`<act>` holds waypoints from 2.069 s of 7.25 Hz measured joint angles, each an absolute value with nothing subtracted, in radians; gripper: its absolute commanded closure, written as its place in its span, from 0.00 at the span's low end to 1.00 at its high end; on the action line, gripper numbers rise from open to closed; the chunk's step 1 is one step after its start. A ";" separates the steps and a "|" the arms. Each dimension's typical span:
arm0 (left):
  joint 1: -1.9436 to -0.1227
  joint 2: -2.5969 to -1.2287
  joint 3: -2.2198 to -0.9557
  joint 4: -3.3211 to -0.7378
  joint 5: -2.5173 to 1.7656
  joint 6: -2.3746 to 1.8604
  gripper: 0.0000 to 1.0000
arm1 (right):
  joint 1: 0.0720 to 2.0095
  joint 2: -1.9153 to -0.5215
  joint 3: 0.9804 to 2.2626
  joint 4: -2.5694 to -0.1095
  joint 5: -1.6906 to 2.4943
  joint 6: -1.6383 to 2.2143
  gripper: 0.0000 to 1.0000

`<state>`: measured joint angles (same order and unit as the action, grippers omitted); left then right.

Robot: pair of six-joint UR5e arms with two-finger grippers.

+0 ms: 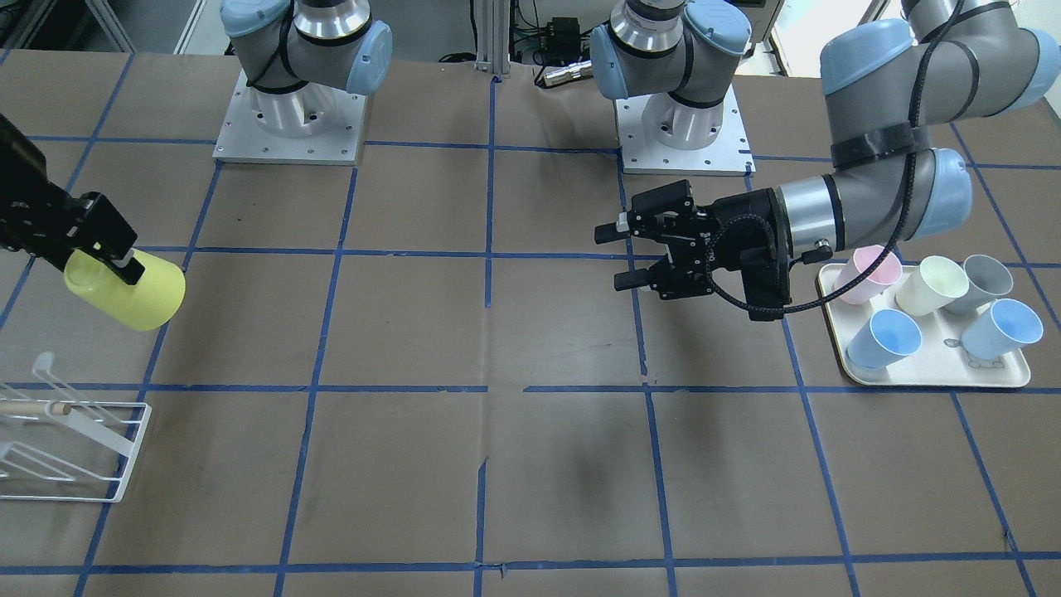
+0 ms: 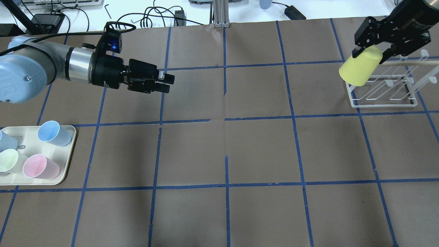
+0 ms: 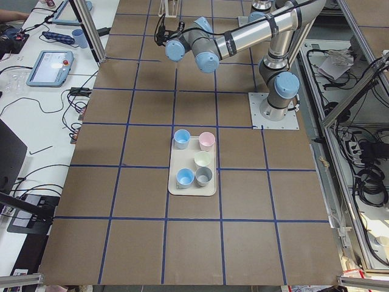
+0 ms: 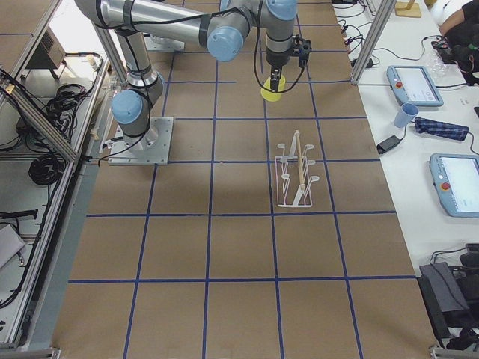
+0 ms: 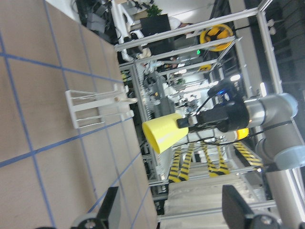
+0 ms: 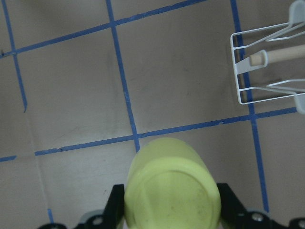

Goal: Transfer IKEA cup to right arm and place on rack

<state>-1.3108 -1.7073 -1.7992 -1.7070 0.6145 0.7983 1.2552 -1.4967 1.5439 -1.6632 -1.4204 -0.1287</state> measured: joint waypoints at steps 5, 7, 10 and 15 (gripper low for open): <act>-1.346 -1.687 -1.746 -1.442 1.326 0.549 0.03 | 1.158 -1.417 1.619 -1.935 -1.578 -0.372 0.98; -1.434 -1.686 -1.627 -1.473 1.497 0.465 0.00 | 1.131 -1.400 1.657 -1.987 -1.568 -0.408 0.98; -1.559 -1.654 -1.543 -1.521 1.599 0.302 0.00 | 1.125 -1.390 1.714 -2.054 -1.557 -0.416 0.73; -1.557 -1.540 -1.555 -1.587 1.541 0.182 0.00 | 1.124 -1.328 1.727 -2.126 -1.536 -0.417 0.00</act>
<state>-1.5572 -1.5405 -1.5548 -1.5873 1.5406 0.1817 1.1244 -1.3276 1.7272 -2.1257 -1.5358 -0.4172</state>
